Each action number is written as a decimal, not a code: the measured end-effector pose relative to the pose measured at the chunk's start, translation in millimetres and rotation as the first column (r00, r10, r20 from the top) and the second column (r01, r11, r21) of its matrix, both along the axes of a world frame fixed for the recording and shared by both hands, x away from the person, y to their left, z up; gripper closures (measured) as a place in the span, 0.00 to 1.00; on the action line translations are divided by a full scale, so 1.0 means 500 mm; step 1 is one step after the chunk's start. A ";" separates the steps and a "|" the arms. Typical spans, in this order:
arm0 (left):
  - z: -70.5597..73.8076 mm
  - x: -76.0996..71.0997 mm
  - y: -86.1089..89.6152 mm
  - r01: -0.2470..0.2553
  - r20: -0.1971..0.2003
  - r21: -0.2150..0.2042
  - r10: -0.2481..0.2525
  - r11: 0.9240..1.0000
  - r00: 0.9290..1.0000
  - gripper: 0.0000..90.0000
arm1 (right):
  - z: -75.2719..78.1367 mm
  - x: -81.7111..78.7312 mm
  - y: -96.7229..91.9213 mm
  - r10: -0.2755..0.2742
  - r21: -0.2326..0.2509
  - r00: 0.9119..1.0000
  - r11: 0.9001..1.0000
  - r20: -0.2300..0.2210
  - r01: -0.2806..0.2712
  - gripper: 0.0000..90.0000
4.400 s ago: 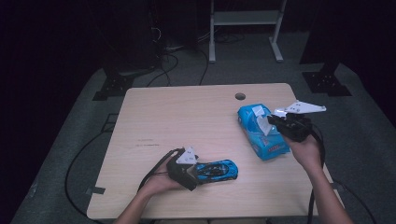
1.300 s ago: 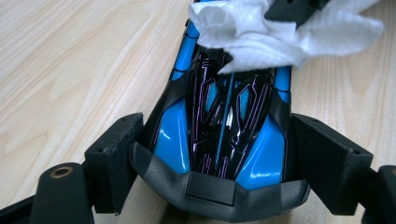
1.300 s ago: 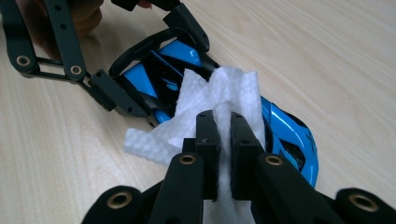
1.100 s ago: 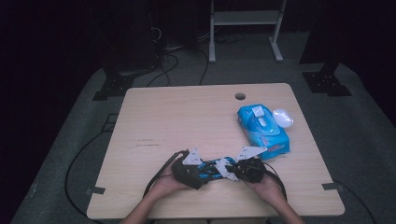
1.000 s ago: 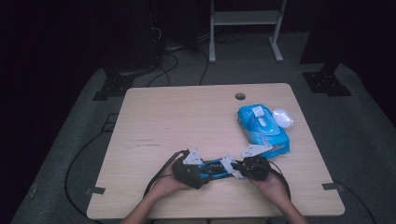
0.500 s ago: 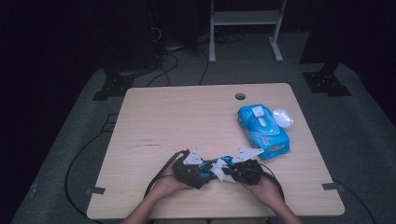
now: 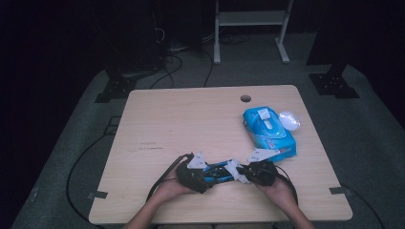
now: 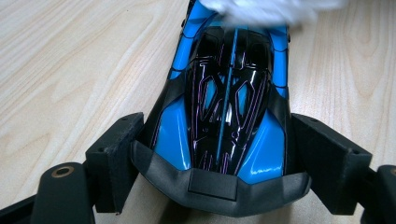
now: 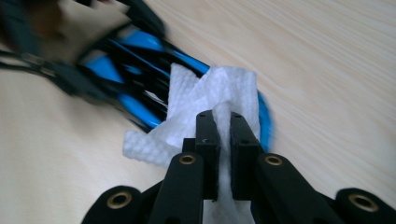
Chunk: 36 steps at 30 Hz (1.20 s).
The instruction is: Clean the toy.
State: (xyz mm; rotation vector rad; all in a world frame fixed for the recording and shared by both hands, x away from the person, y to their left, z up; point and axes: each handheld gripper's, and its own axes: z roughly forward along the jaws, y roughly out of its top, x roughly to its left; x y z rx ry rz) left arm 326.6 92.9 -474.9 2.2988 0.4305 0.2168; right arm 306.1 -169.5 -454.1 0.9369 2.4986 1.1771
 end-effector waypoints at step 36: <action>-0.006 0.002 0.008 0.022 -0.018 0.021 -0.022 1.000 1.000 0.24 | 0.005 -0.006 0.054 0.067 -0.041 0.997 0.997 0.034 -0.066 0.93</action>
